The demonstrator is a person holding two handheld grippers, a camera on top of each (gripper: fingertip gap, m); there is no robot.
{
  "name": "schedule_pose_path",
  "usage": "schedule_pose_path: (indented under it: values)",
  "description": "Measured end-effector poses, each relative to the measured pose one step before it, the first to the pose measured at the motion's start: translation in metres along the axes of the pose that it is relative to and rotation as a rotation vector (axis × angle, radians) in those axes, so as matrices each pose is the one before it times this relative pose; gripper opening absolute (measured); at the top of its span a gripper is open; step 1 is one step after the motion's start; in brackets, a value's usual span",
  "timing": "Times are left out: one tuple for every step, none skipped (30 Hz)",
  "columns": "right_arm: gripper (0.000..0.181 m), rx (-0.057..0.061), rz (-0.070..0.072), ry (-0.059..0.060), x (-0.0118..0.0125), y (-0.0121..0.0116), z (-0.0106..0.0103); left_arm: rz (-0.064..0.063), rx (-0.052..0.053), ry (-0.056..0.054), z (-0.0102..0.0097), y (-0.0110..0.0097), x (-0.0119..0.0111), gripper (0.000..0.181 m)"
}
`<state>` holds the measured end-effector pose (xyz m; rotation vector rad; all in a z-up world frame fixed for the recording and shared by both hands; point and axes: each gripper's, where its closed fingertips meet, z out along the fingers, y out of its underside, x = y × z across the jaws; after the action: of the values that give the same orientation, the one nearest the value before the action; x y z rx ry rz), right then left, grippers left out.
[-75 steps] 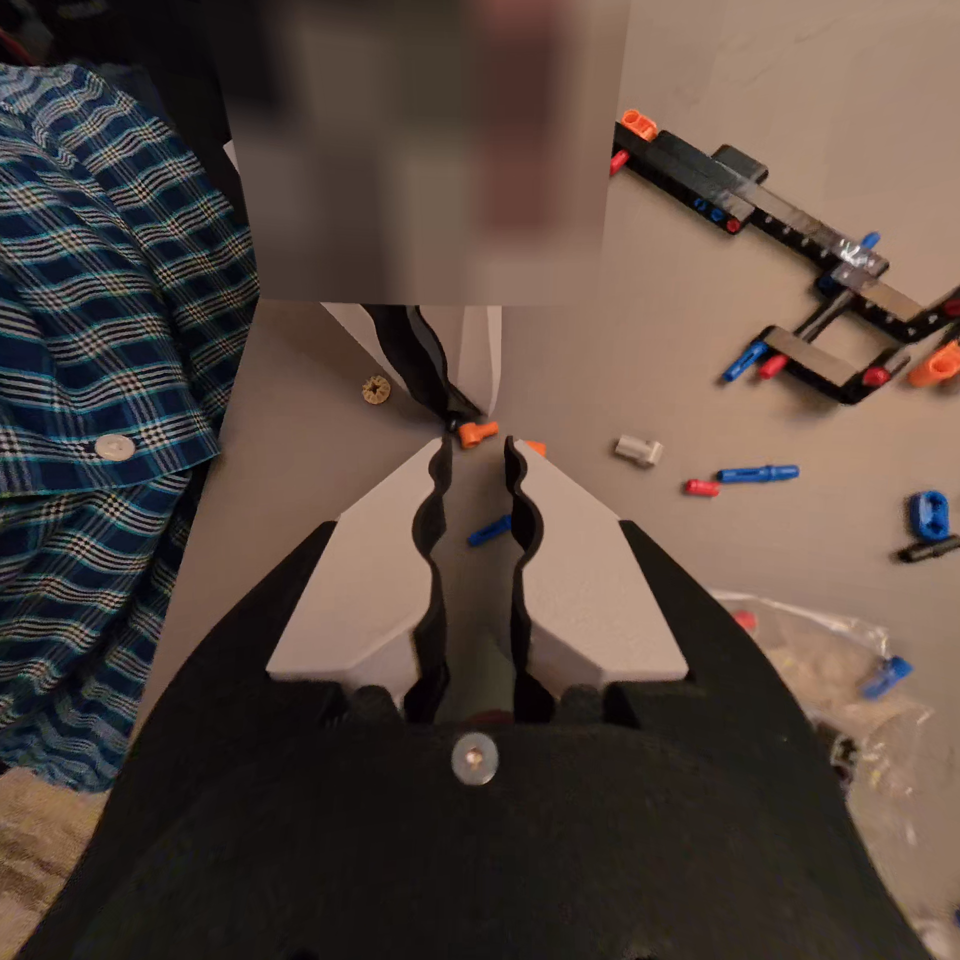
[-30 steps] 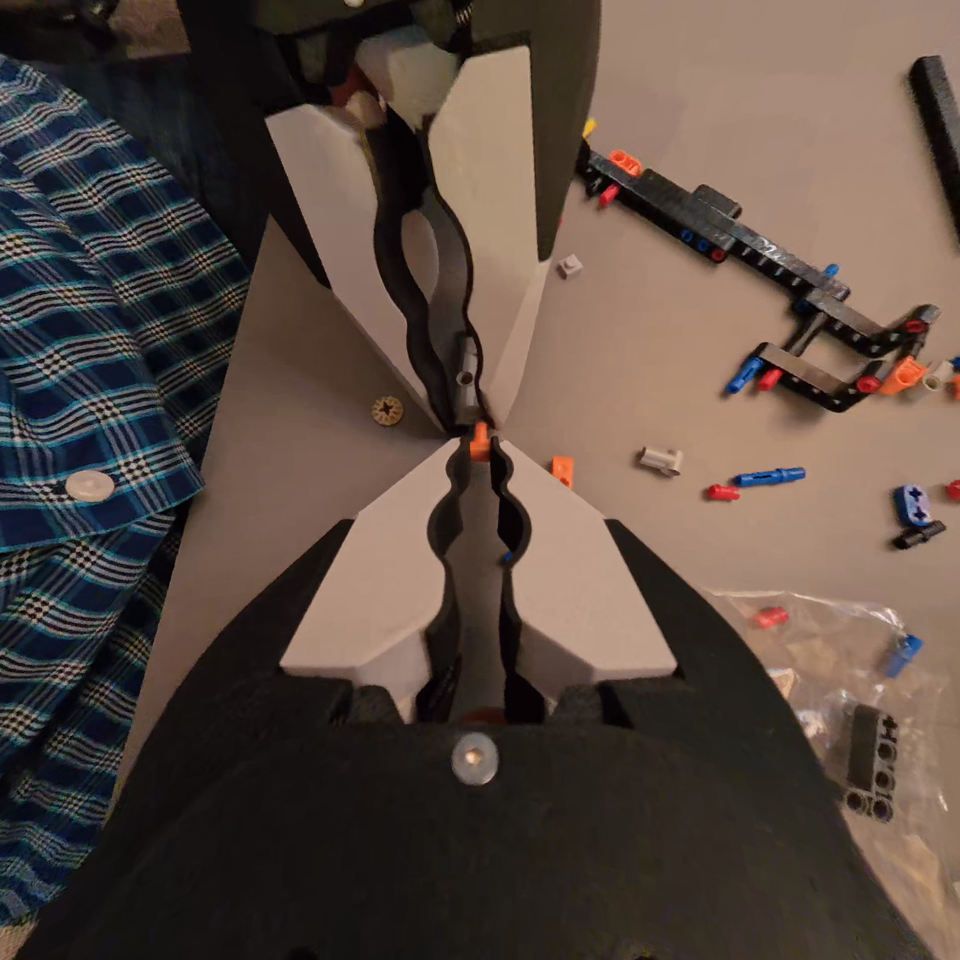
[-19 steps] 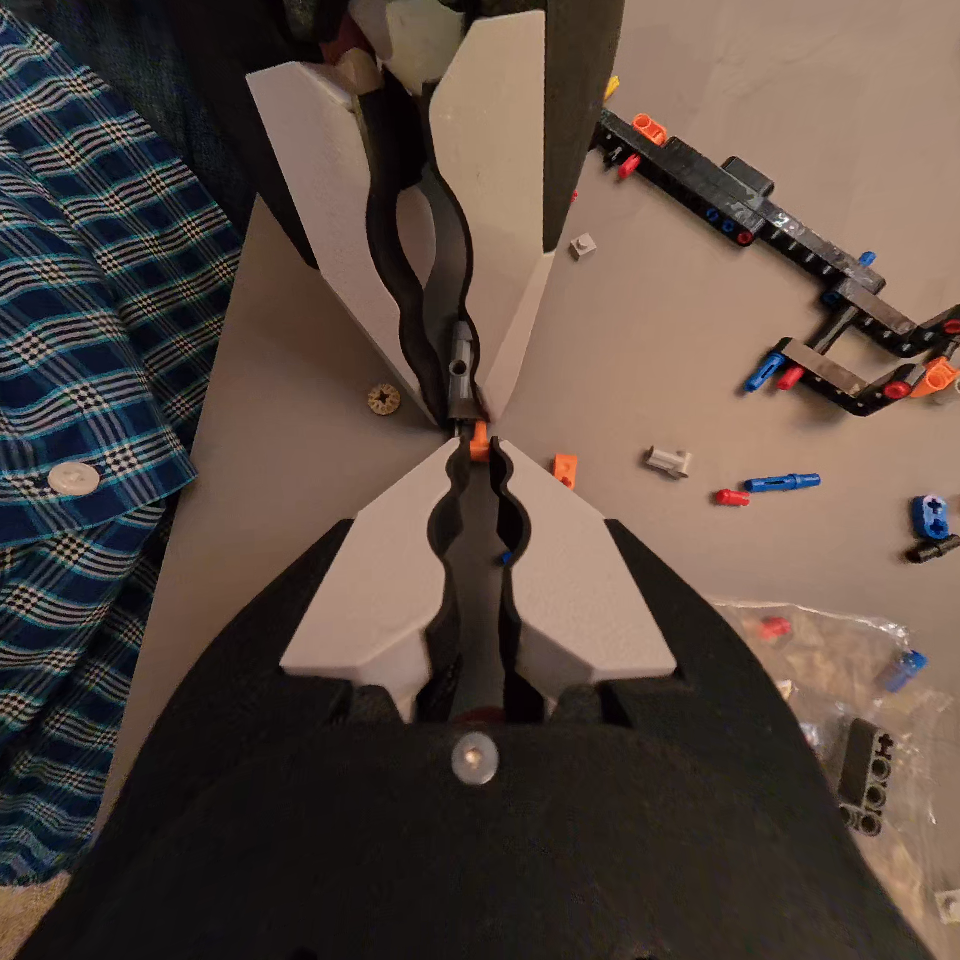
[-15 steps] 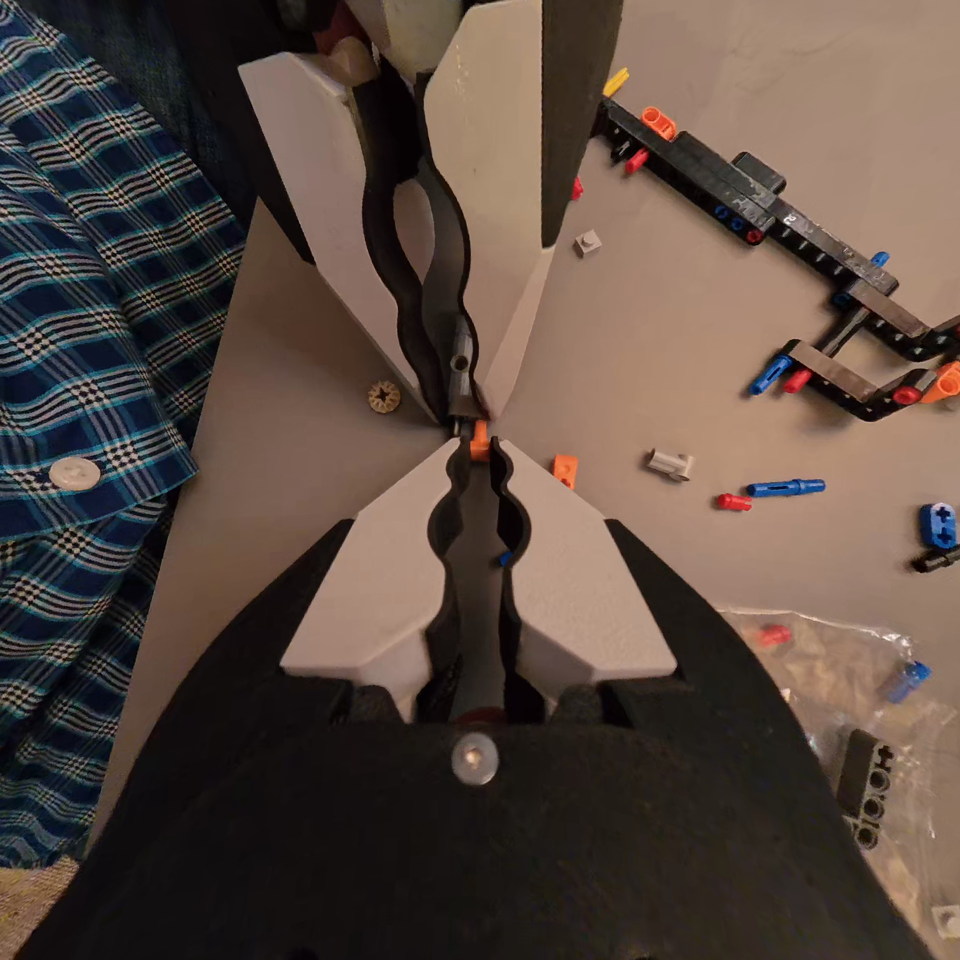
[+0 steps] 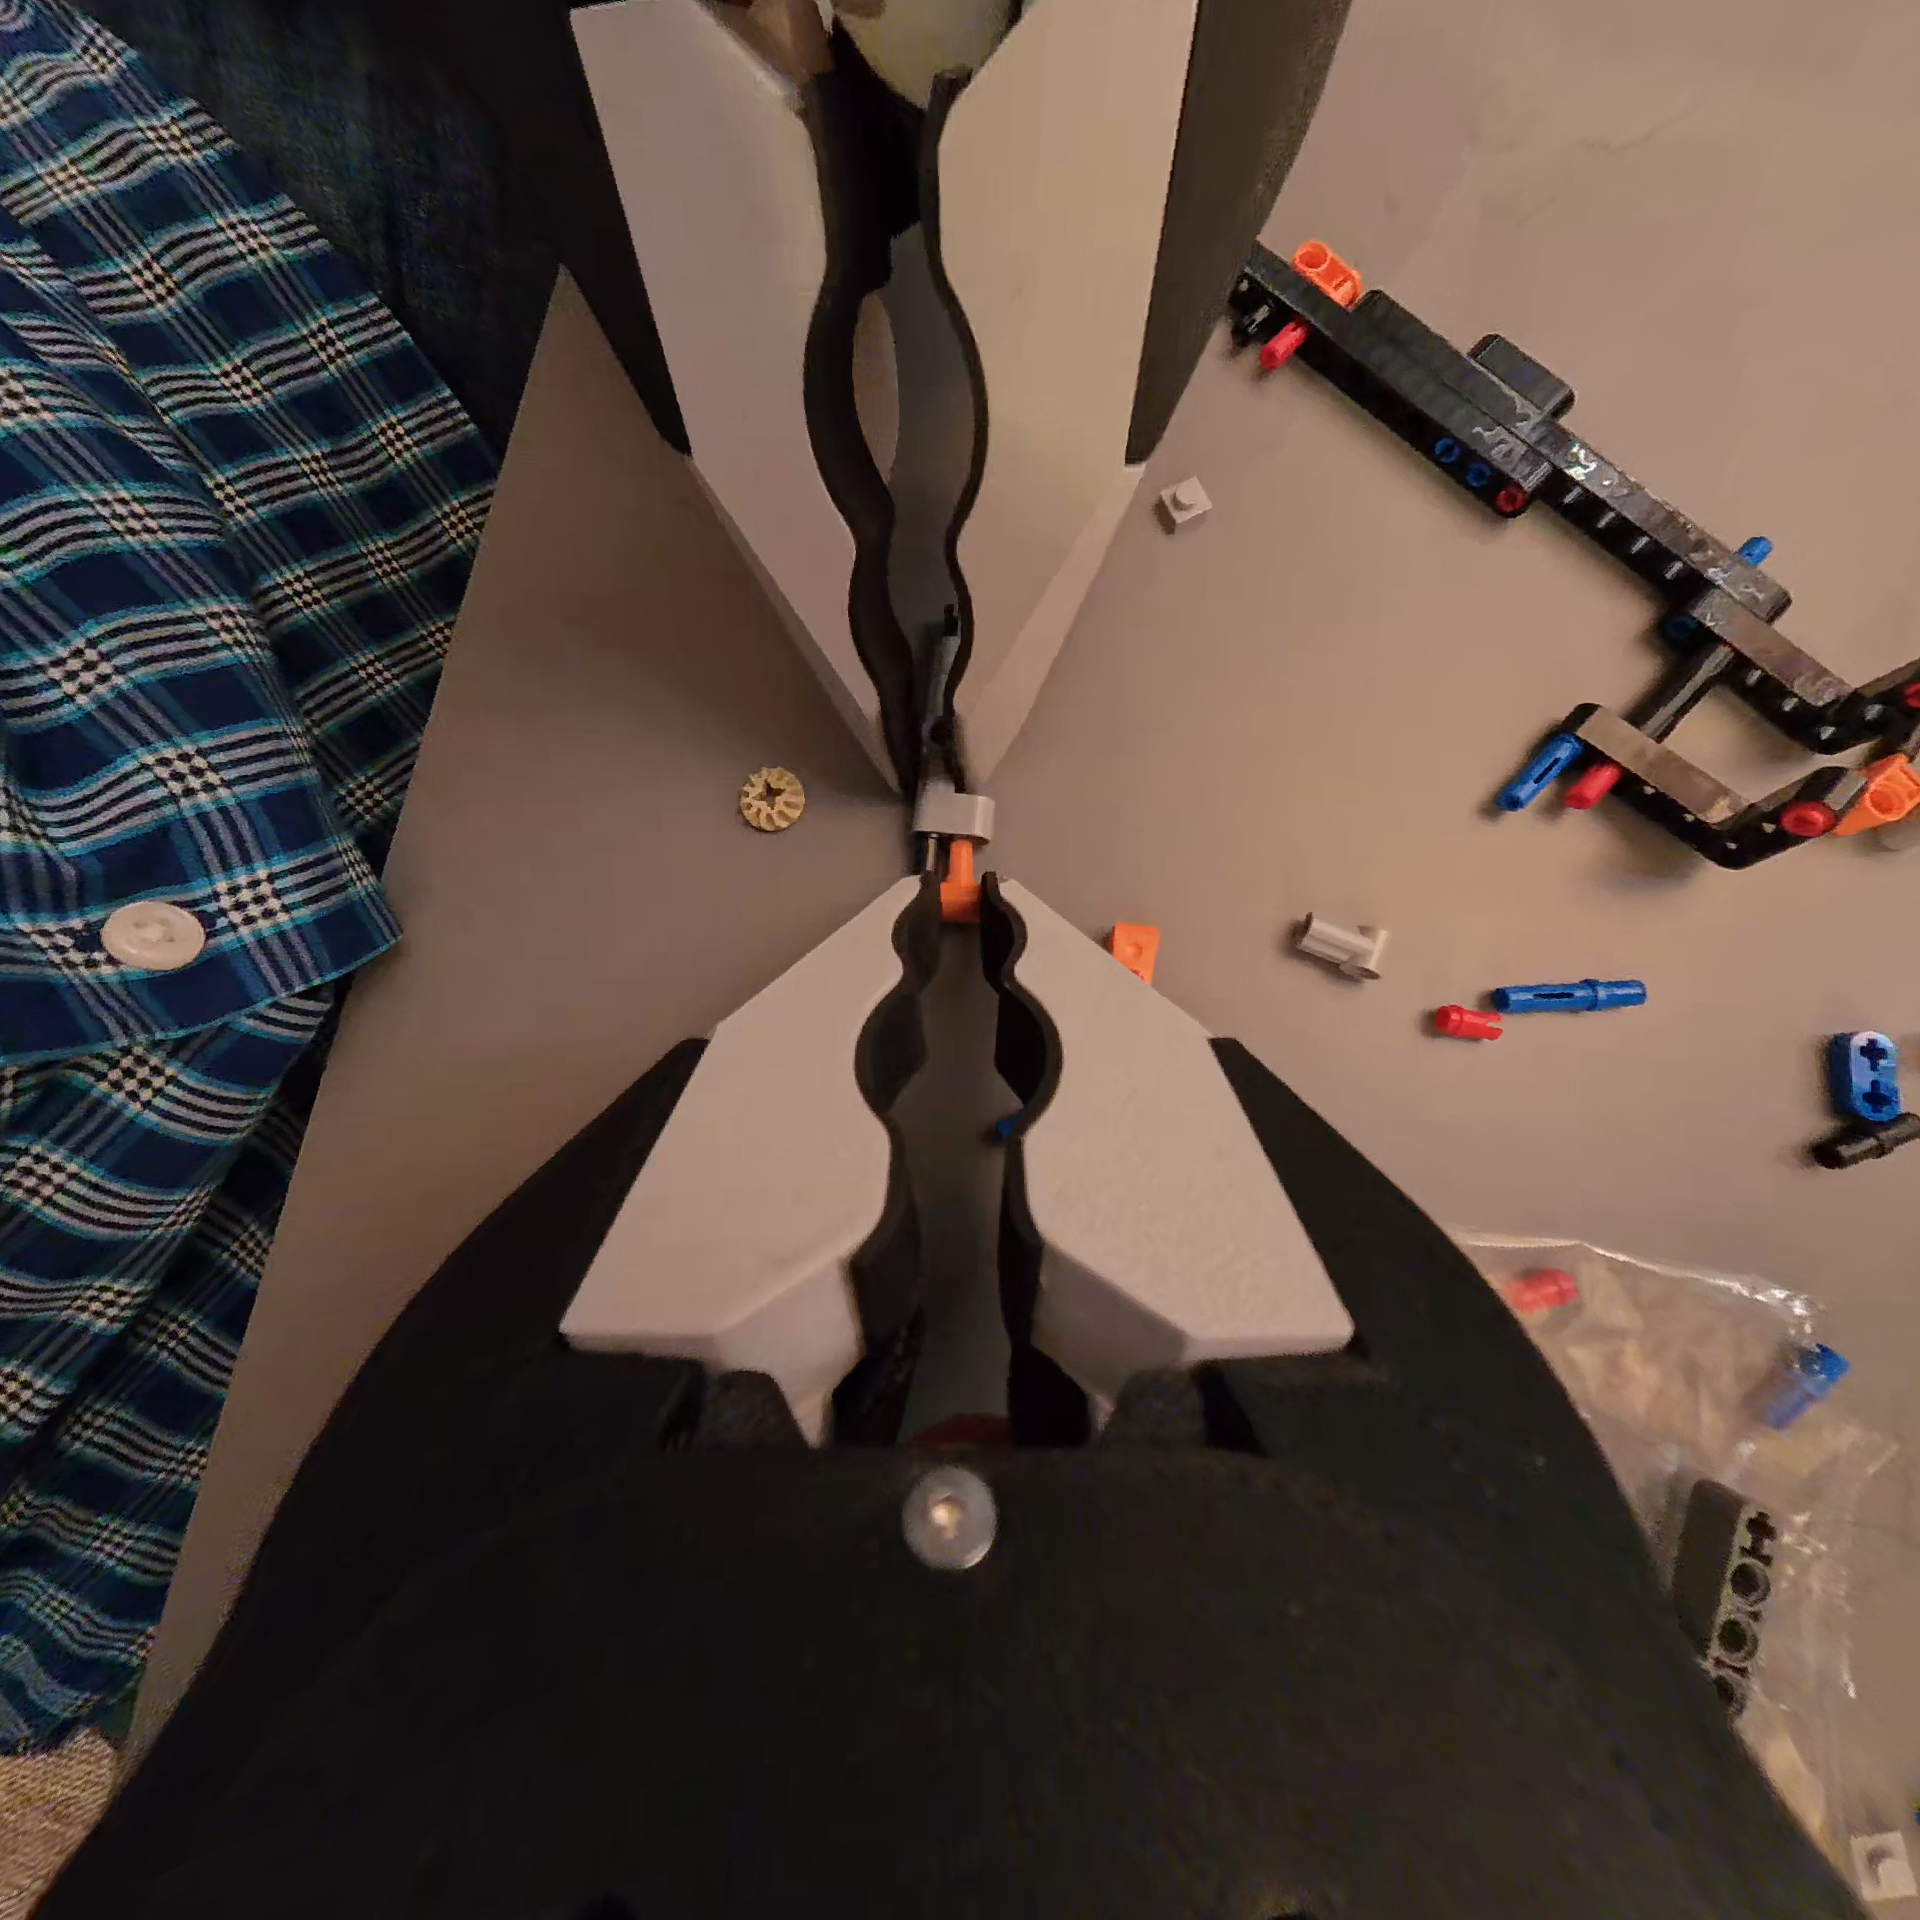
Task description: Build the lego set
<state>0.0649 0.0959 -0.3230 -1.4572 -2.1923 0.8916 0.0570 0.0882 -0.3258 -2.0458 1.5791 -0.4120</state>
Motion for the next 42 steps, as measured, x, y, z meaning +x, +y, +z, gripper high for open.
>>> schedule_pose_path:
  values:
    - [0.005, 0.0006, -0.0088, 0.0020, 0.00023, 0.00002, 0.00012, 0.0018, 0.0005, 0.0010, 0.00012, -0.00002, 0.00002, 0.004]
    - [0.005, -0.0015, -0.0069, 0.0002, -0.00003, -0.00002, 0.00000, 0.0013, -0.0008, 0.0011, 0.00000, 0.00003, 0.00008, 0.004]
    - [0.005, -0.0043, -0.0035, -0.0008, 0.00024, 0.00000, 0.00011, 0.0000, 0.0000, 0.0023, 0.00001, 0.00002, 0.00001, 0.004]
    - [0.005, -0.0054, -0.0063, -0.0017, 0.00021, 0.00005, -0.00001, 0.0031, 0.0011, 0.0021, 0.00005, 0.00006, 0.00003, 0.004]
    - [0.005, -0.0059, -0.0097, -0.0011, 0.00028, 0.00004, 0.00003, 0.0011, -0.0002, 0.0031, 0.00005, -0.00003, 0.00007, 0.004]
    - [0.005, -0.0051, -0.0113, -0.0018, 0.00013, 0.00002, 0.00000, 0.0004, -0.0001, 0.0031, 0.00007, -0.00005, 0.00002, 0.004]
    - [0.005, -0.0029, -0.0060, -0.0049, -0.00001, 0.00003, -0.00015, 0.0044, 0.0004, 0.0019, -0.00005, 0.00005, 0.00003, 0.004]
    - [0.005, -0.0005, -0.0067, -0.0071, -0.00012, 0.00007, -0.00018, 0.0008, 0.0001, 0.0022, 0.00010, -0.00013, 0.00009, 0.004]
    - [0.005, -0.0006, -0.0045, -0.0066, -0.00007, 0.00022, -0.00031, -0.0006, 0.0004, 0.0008, 0.00036, -0.00035, 0.00006, 0.004]
    - [0.005, -0.0005, 0.0002, -0.0066, 0.00009, 0.00021, -0.00018, 0.0026, -0.0006, -0.0003, 0.00013, -0.00020, 0.00007, 0.004]
    - [0.005, 0.0009, -0.0026, -0.0059, -0.00007, 0.00008, 0.00000, 0.0012, -0.0012, 0.0011, -0.00001, 0.00008, 0.00000, 0.004]
    - [0.005, 0.0004, -0.0026, -0.0056, -0.00001, 0.00015, -0.00004, 0.0002, -0.0005, 0.0014, 0.00006, -0.00004, 0.00002, 0.004]
    - [0.005, 0.0002, 0.0042, -0.0069, 0.00017, 0.00011, -0.00030, -0.0002, -0.0001, 0.0017, 0.00005, -0.00004, -0.00004, 0.004]
    - [0.005, 0.0027, 0.0066, -0.0099, -0.00007, 0.00008, -0.00005, -0.0012, 0.0002, 0.0020, 0.00007, -0.00008, 0.00007, 0.004]
    - [0.005, 0.0032, 0.0065, -0.0088, 0.00001, -0.00003, 0.00000, 0.0025, -0.0009, -0.0004, -0.00005, 0.00009, -0.00001, 0.004]
    - [0.005, 0.0011, 0.0027, -0.0082, -0.00022, 0.00007, -0.00008, 0.0035, -0.0028, -0.0011, 0.00005, -0.00003, 0.00013, 0.004]
    - [0.005, -0.0004, 0.0024, -0.0124, -0.00080, -0.00010, -0.00027, 0.0029, -0.0023, 0.0017, 0.00017, -0.00021, 0.00040, 0.004]
    - [0.005, 0.0027, 0.0056, -0.0145, -0.00061, -0.00063, -0.00062, 0.0009, -0.0020, 0.0015, -0.00001, -0.00011, 0.00023, 0.004]
    - [0.005, 0.0044, 0.0113, -0.0062, 0.00108, -0.00073, -0.00062, 0.0002, -0.0011, 0.0009, 0.00007, -0.00004, -0.00003, 0.004]
    - [0.005, 0.0028, 0.0160, -0.0098, 0.00092, -0.00025, -0.00005, 0.0006, 0.0002, 0.0012, 0.00012, -0.00020, 0.00017, 0.004]
    - [0.005, -0.0027, 0.0113, -0.0131, -0.00004, 0.00057, 0.00053, 0.0017, -0.0013, 0.0004, 0.00000, 0.00003, 0.00008, 0.004]
    - [0.005, -0.0028, 0.0059, -0.0064, 0.00010, 0.00040, 0.00061, 0.0007, -0.0011, -0.0009, 0.00019, -0.00025, -0.00006, 0.004]
    - [0.005, 0.0007, 0.0049, -0.0045, -0.00013, -0.00023, 0.00026, 0.0028, -0.0022, -0.0009, 0.00000, 0.00003, 0.00007, 0.004]
    - [0.005, 0.0005, 0.0026, -0.0025, -0.00014, -0.00019, 0.00006, 0.0003, -0.0014, -0.0006, 0.00001, 0.00003, -0.00006, 0.004]
    - [0.005, 0.0021, 0.0054, -0.0004, 0.00032, -0.00033, 0.00001, 0.0008, -0.0001, -0.0010, 0.00001, -0.00003, 0.00003, 0.004]
    - [0.005, 0.0042, 0.0098, -0.0005, 0.00033, -0.00059, -0.00009, 0.0000, 0.0008, -0.0011, 0.00005, 0.00005, 0.00002, 0.004]
    - [0.005, 0.0048, 0.0124, 0.0006, 0.00049, -0.00057, -0.00006, 0.0000, 0.0015, -0.0009, -0.00002, -0.00003, -0.00007, 0.004]
    - [0.005, 0.0065, 0.0158, 0.0011, 0.00062, -0.00063, 0.00008, -0.0009, 0.0012, 0.0000, -0.00002, -0.00001, 0.00001, 0.004]
    - [0.005, 0.0068, 0.0206, -0.0031, 0.00023, -0.00026, 0.00024, 0.0006, -0.0001, -0.0003, 0.00003, -0.00006, 0.00005, 0.004]
    - [0.005, 0.0084, 0.0190, -0.0062, -0.00009, -0.00007, 0.00005, -0.0009, -0.0005, 0.0000, 0.00004, -0.00003, -0.00002, 0.004]
    - [0.005, 0.0099, 0.0095, -0.0034, 0.00009, -0.00007, 0.00004, 0.0015, 0.0006, -0.0007, -0.00005, 0.00003, -0.00004, 0.004]
    - [0.005, 0.0069, 0.0083, -0.0032, -0.00017, 0.00005, 0.00008, -0.0014, 0.0038, -0.0006, -0.00001, 0.00005, 0.00007, 0.004]
    - [0.005, 0.0029, 0.0030, -0.0006, -0.00004, -0.00001, 0.00016, -0.0056, 0.0054, 0.0015, 0.00004, -0.00001, 0.00010, 0.004]
    - [0.005, 0.0037, -0.0002, 0.0022, 0.00025, -0.00037, 0.00014, 0.0003, 0.0035, 0.0012, -0.00006, -0.00002, -0.00009, 0.004]
    - [0.004, 0.0059, 0.0064, -0.0015, 0.00006, -0.00029, 0.00022, -0.0023, 0.0013, 0.0014, 0.00004, -0.00007, 0.00002, 0.004]
    - [0.004, 0.0067, 0.0056, -0.0013, -0.00003, -0.00015, 0.00022, 0.0009, 0.0009, -0.0004, 0.00011, -0.00004, 0.00008, 0.004]
    - [0.004, 0.0065, 0.0075, -0.0004, -0.00003, -0.00026, 0.00018, -0.0015, 0.0022, 0.0011, 0.00001, -0.00009, 0.00009, 0.004]
    - [0.004, 0.0058, 0.0042, 0.0023, -0.00007, -0.00044, 0.00007, -0.0040, 0.0038, 0.0020, 0.00001, -0.00011, 0.00003, 0.004]
    - [0.004, 0.0041, 0.0012, 0.0039, 0.00004, -0.00033, 0.00019, -0.0001, -0.0002, 0.0003, 0.00001, 0.00001, -0.00005, 0.004]
    - [0.004, 0.0041, 0.0048, -0.0003, -0.00005, -0.00025, 0.00013, 0.0044, -0.0030, -0.0029, 0.00013, -0.00014, -0.00003, 0.004]
    - [0.003, 0.0052, 0.0121, -0.0069, 0.00000, -0.00014, 0.00008, 0.0050, -0.0019, -0.0019, 0.00002, -0.00004, 0.00009, 0.004]
    - [0.003, 0.0010, 0.0080, -0.0067, -0.00012, -0.00004, 0.00015, 0.0007, -0.0008, 0.0030, 0.00002, 0.00006, -0.00002, 0.004]
